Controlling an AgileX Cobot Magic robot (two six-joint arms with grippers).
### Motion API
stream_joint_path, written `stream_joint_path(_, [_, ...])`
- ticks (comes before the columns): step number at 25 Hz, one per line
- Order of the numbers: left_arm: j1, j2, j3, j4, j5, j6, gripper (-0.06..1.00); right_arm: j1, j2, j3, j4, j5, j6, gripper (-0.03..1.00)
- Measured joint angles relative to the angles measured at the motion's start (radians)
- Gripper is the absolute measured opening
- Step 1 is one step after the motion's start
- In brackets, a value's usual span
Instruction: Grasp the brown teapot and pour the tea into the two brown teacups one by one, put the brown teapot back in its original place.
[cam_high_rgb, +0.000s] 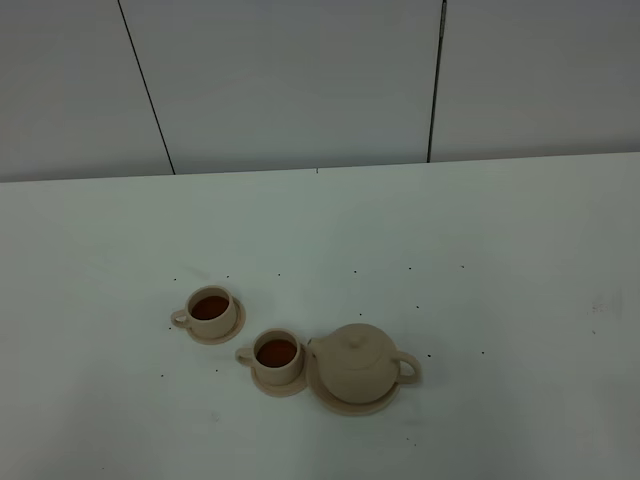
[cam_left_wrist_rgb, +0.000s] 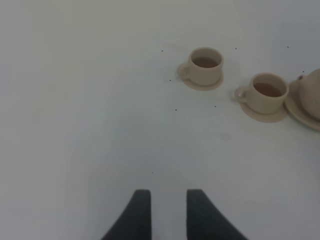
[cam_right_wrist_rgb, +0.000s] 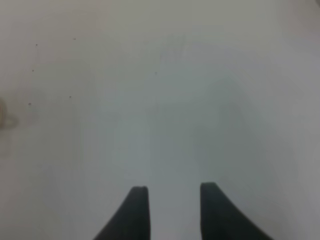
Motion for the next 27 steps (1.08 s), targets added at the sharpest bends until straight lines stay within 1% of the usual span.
stream_joint_path(27, [0.000, 0.000, 0.000, 0.000, 0.000, 0.000, 0.24, 0.000, 0.000, 0.000, 0.000, 0.000, -0.001, 0.24])
